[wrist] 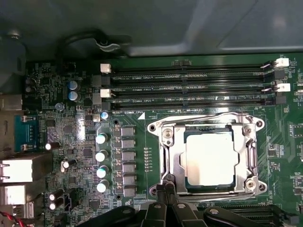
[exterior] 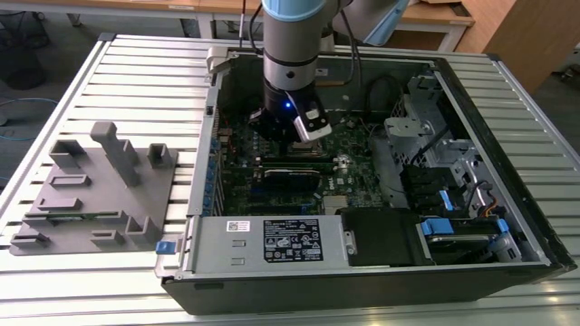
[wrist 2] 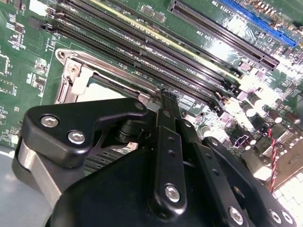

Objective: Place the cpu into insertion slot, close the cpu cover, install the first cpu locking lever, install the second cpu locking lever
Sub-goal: 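Install the second cpu locking lever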

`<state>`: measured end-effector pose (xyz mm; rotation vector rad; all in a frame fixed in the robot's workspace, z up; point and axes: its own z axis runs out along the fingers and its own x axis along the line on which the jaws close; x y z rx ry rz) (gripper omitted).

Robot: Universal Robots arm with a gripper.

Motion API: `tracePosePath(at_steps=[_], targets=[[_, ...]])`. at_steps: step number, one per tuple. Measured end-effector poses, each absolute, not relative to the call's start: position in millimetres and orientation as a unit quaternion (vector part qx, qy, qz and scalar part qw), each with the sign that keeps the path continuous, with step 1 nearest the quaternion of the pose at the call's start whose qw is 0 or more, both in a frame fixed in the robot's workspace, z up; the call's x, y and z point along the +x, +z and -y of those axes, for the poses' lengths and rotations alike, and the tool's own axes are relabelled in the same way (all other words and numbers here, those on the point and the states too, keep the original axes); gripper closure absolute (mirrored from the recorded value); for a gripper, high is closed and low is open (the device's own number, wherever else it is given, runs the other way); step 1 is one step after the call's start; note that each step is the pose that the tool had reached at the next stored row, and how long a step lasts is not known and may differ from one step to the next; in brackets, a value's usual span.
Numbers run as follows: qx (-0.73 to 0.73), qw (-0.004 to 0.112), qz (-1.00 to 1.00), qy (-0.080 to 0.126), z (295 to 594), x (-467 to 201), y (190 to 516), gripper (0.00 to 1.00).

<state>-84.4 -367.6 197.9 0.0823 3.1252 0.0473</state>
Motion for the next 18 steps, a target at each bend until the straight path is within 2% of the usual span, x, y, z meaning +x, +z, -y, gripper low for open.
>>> tracePosePath(at_steps=[18], targets=[[0.027,0.007,-0.999,0.029,368.1,-93.2,195.2,0.89]])
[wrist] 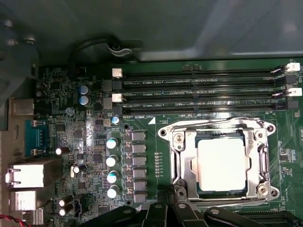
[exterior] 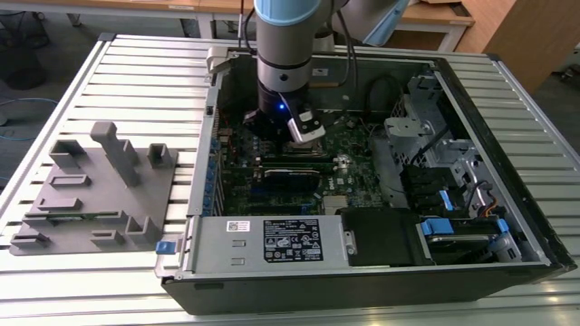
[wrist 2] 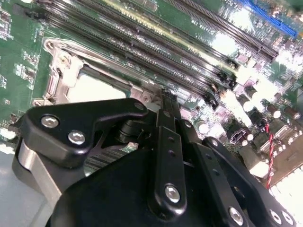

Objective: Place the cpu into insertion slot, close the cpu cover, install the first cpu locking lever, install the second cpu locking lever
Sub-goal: 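Install the second cpu locking lever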

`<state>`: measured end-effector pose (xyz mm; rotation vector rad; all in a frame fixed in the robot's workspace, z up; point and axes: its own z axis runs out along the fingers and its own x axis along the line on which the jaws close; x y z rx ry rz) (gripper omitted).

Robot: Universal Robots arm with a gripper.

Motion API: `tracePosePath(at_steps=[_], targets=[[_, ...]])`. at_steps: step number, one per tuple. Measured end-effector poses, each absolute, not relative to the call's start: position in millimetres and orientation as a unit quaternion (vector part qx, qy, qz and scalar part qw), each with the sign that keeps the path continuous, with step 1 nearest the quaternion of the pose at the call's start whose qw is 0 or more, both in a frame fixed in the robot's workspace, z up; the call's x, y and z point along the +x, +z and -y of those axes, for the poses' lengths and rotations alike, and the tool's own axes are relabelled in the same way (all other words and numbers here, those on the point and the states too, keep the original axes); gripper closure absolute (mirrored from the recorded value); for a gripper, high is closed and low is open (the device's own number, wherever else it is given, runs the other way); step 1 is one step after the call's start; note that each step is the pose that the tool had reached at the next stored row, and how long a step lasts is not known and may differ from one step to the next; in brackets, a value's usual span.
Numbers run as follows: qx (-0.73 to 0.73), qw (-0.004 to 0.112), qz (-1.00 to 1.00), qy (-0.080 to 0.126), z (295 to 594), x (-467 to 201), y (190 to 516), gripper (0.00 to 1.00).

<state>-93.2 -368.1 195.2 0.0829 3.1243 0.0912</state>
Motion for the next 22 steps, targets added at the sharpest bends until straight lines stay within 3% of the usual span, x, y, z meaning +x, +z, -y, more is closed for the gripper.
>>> tracePosePath(at_steps=[22], targets=[[0.026,0.007,-0.999,0.030,368,-95,219,0.89]])
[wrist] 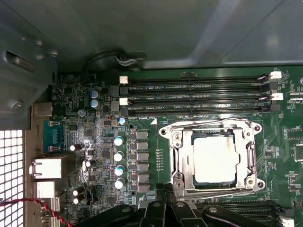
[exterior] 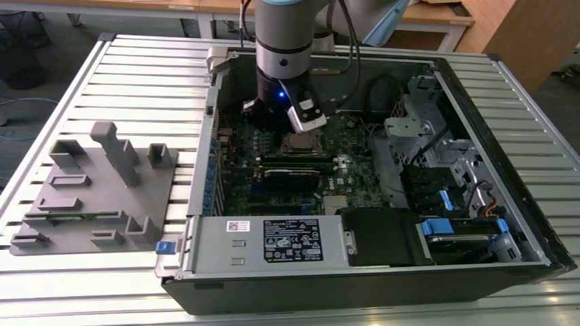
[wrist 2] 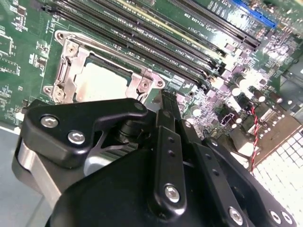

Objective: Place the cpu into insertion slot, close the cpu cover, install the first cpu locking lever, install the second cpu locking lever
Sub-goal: 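Install the second cpu locking lever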

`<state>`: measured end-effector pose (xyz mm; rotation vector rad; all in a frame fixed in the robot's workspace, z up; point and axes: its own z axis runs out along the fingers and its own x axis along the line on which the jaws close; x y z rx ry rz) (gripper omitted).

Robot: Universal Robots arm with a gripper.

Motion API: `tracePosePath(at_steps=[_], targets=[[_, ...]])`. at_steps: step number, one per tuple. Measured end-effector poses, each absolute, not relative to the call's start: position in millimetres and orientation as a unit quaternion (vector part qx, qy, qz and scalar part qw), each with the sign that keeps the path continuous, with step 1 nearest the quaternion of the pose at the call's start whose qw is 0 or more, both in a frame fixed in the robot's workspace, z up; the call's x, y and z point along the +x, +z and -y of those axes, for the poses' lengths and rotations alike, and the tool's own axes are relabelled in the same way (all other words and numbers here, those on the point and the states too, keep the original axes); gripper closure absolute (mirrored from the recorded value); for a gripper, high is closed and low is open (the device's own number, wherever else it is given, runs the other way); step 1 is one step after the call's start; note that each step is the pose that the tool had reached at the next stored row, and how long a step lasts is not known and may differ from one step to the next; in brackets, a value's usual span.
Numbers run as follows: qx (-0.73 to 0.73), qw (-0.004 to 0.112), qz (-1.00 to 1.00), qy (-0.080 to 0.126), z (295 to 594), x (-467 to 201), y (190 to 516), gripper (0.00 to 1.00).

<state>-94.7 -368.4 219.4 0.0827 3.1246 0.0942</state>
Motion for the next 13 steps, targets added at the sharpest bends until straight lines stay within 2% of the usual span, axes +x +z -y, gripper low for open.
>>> tracePosePath(at_steps=[13], targets=[[0.033,0.007,-0.999,0.030,368,-69,219,0.89]])
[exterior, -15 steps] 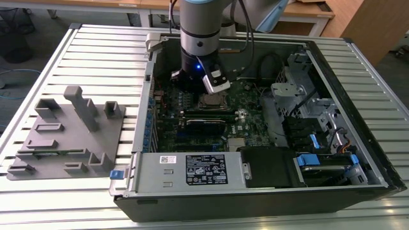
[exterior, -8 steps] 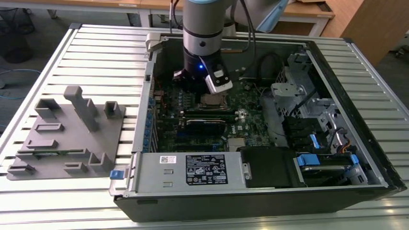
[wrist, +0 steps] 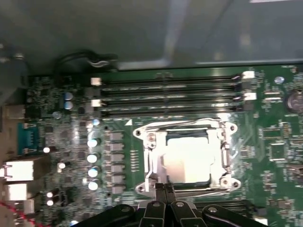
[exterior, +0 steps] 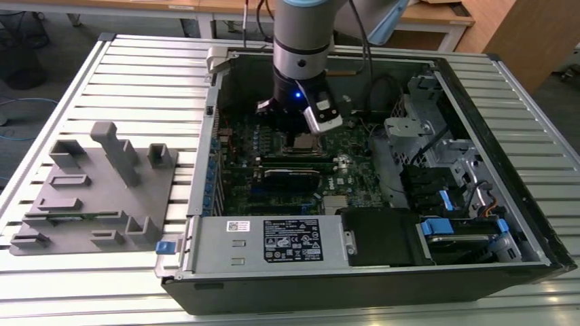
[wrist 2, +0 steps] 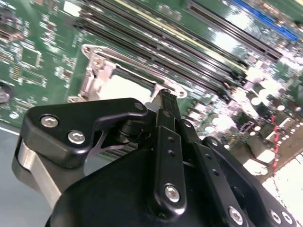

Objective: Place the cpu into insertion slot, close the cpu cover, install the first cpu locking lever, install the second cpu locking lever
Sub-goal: 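Install the second cpu locking lever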

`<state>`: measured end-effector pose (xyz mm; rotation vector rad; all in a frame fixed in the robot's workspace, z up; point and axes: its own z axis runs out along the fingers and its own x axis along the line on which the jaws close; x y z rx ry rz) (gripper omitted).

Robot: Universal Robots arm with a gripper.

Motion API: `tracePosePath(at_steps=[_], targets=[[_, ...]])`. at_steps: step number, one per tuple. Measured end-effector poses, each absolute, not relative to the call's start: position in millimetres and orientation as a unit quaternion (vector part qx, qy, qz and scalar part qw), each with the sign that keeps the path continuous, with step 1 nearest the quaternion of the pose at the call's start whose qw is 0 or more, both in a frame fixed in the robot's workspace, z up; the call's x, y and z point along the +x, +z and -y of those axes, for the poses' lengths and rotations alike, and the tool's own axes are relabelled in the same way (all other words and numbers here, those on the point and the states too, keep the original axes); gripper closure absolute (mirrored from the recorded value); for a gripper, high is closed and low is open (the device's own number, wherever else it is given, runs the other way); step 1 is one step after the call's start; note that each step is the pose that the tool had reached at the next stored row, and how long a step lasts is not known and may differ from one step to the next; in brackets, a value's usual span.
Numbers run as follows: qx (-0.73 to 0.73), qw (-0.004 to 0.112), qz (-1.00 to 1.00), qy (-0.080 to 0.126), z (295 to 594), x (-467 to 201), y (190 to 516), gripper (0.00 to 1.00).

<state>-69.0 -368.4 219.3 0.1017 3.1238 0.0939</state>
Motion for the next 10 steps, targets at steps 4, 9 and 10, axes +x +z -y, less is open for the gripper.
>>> tracePosePath(at_steps=[4,9,10], targets=[[0.034,0.007,-0.999,0.030,368,-58,219,0.89],[0.036,0.007,-0.999,0.030,367,-48,219,0.89],[0.036,0.007,-0.999,0.030,366,-47,219,0.89]])
